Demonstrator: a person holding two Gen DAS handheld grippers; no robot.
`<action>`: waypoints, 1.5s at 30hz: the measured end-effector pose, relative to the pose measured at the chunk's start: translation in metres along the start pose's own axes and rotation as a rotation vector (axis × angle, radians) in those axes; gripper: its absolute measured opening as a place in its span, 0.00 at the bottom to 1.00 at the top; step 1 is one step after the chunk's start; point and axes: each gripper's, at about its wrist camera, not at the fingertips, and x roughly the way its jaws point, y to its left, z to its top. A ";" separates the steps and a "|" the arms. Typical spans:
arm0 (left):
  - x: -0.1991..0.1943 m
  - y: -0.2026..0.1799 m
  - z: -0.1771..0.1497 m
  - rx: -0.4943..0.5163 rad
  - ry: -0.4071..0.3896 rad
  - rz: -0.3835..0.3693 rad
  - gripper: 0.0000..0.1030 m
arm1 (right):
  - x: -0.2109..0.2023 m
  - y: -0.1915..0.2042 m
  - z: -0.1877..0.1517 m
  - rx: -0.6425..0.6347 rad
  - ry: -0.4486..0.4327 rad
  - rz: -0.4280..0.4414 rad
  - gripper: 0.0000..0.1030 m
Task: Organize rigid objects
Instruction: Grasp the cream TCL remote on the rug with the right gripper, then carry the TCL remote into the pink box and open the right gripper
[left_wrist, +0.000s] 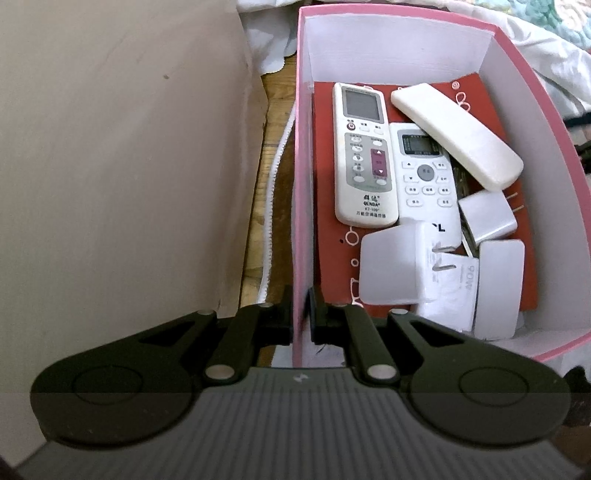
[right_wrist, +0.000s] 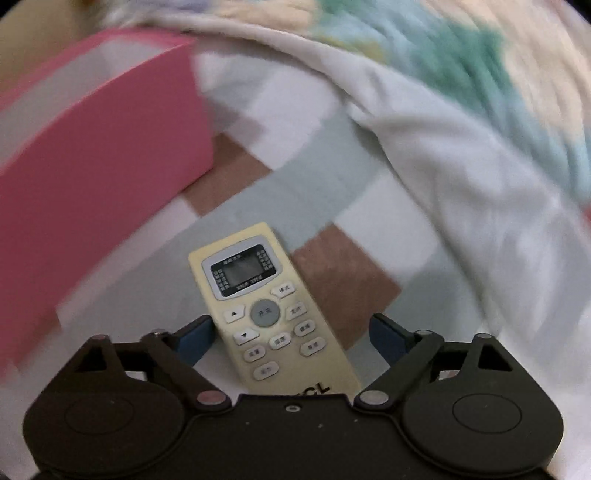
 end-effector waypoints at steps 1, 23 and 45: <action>0.000 0.000 0.000 -0.001 -0.006 -0.002 0.07 | -0.004 0.000 -0.004 0.040 -0.021 0.007 0.71; -0.004 -0.002 0.000 -0.009 -0.008 0.026 0.08 | -0.056 0.039 -0.027 0.222 -0.231 -0.024 0.62; -0.006 -0.006 -0.002 -0.006 -0.038 0.050 0.09 | -0.050 0.183 0.074 0.144 -0.211 0.300 0.62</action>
